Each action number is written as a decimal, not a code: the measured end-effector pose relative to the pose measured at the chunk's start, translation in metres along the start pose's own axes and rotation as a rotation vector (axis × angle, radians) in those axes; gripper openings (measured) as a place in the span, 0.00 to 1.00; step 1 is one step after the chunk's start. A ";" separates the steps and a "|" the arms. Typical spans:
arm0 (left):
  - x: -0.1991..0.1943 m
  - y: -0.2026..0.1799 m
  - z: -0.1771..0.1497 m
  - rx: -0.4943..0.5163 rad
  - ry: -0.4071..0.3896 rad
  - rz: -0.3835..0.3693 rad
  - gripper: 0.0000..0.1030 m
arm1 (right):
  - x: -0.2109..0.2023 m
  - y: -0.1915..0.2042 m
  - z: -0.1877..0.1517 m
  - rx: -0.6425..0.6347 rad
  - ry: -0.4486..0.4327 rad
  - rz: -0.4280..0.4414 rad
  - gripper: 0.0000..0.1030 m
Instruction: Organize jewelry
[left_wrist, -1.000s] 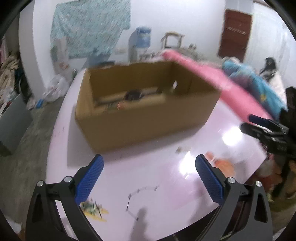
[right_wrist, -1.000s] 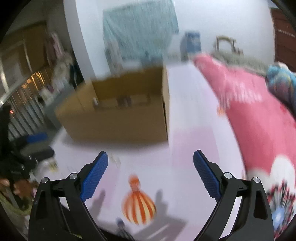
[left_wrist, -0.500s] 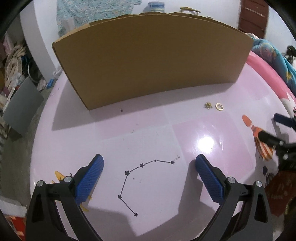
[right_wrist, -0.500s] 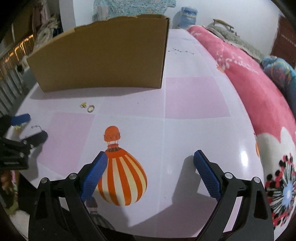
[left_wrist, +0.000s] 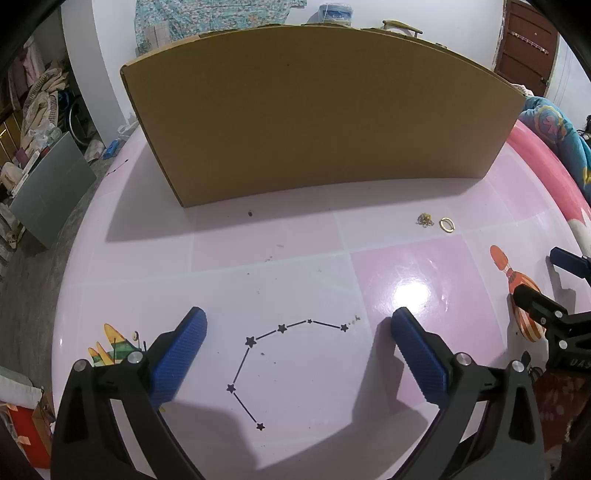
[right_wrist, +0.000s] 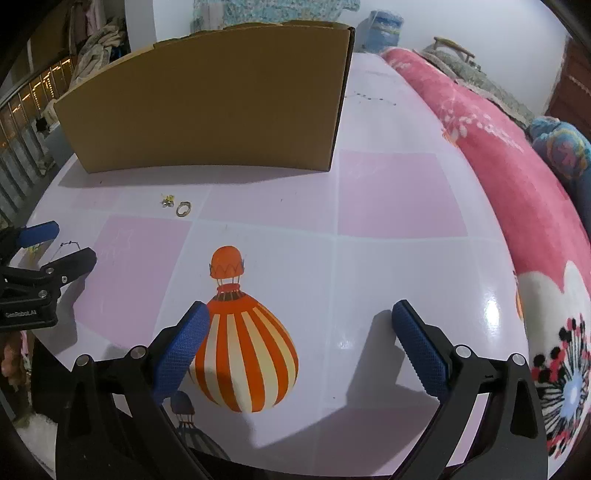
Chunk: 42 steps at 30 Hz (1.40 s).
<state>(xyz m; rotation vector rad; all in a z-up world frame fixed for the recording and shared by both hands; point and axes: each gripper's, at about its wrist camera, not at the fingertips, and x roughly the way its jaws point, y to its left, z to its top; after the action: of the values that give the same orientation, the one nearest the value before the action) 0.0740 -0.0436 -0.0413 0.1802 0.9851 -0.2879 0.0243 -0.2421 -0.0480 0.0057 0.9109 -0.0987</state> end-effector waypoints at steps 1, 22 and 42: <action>0.000 0.000 0.000 0.000 0.000 0.000 0.96 | 0.001 -0.001 0.001 0.000 0.003 0.002 0.92; 0.003 0.002 0.003 -0.003 0.007 0.000 0.96 | 0.005 -0.002 0.000 0.006 0.025 0.011 0.92; 0.001 0.005 -0.008 0.064 -0.052 -0.045 0.96 | -0.006 0.032 0.046 -0.167 -0.110 0.248 0.65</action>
<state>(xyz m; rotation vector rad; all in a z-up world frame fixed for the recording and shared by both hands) 0.0702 -0.0366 -0.0461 0.2077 0.9298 -0.3640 0.0594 -0.2120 -0.0165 -0.0419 0.8000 0.2060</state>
